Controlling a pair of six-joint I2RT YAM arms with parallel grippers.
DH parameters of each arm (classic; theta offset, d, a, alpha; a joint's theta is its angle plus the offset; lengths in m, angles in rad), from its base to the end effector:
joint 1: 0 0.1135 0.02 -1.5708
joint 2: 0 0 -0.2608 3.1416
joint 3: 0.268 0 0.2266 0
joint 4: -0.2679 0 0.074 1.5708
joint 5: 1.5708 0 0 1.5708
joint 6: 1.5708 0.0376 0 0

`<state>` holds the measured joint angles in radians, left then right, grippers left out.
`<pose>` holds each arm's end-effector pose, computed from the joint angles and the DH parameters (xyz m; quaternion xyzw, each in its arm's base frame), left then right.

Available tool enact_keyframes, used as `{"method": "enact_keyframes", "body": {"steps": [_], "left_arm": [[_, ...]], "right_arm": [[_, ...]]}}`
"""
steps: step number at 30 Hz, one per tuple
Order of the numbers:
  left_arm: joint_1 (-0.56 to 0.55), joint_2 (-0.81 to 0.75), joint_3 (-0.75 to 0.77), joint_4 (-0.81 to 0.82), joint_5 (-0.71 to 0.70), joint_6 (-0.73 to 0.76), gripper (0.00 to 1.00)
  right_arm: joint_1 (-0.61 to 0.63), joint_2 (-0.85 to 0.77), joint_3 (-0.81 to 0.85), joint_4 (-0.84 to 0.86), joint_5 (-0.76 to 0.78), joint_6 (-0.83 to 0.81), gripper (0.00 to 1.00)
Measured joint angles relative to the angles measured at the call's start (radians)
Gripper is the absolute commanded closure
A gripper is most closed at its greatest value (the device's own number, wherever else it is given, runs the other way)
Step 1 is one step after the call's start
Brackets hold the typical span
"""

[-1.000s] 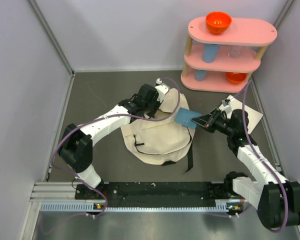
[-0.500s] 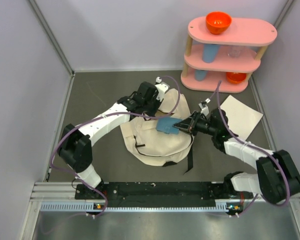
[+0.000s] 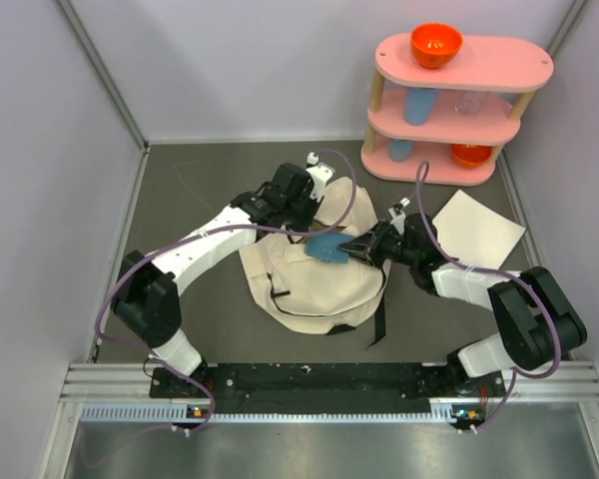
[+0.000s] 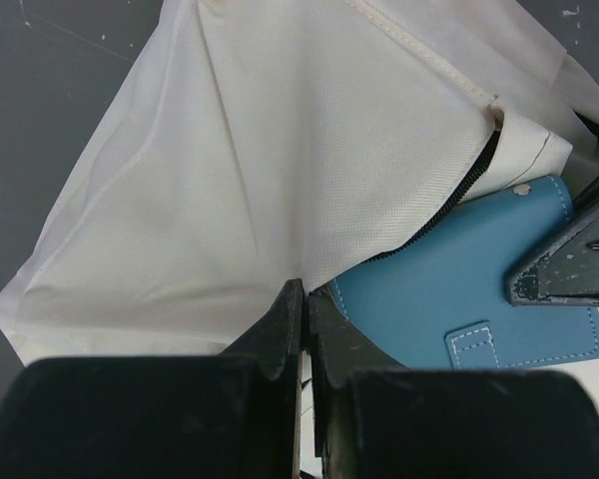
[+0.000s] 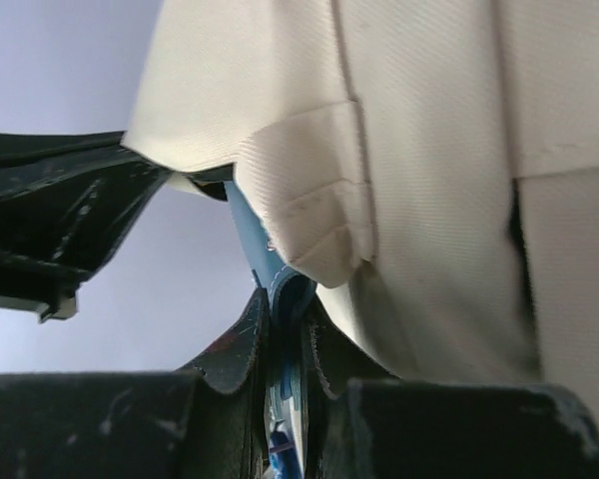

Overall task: Pack the student bag
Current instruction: Place the personal item in the student bag.

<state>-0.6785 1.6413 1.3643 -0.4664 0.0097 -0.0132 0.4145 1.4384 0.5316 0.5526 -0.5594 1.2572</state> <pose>0.2700 -0.2182 0.2961 0.3008 0.8648 -0.1405 0.3767 0.2362 0.1257 0.2002 0.1786 0.7842 0.5594 0.2003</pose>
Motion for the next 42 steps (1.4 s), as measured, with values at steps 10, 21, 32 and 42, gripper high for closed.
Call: {"method": "enact_keyframes", "body": {"steps": [10,21,32,42], "left_arm": [[-0.001,-0.008,0.0,-0.008,0.031,-0.029,1.0],[0.003,-0.027,0.0,-0.029,0.092,-0.08,1.0],[0.005,-0.029,0.0,-0.035,0.098,-0.093,1.0],[0.01,-0.029,-0.001,-0.037,0.073,-0.093,0.99]], "right_arm": [[0.012,-0.025,-0.01,-0.016,0.076,-0.004,1.0],[0.135,0.084,0.025,0.169,0.289,0.052,1.0],[0.261,0.26,0.051,0.393,0.554,0.025,0.99],[0.29,0.32,0.161,0.319,0.617,-0.058,0.86]]}}
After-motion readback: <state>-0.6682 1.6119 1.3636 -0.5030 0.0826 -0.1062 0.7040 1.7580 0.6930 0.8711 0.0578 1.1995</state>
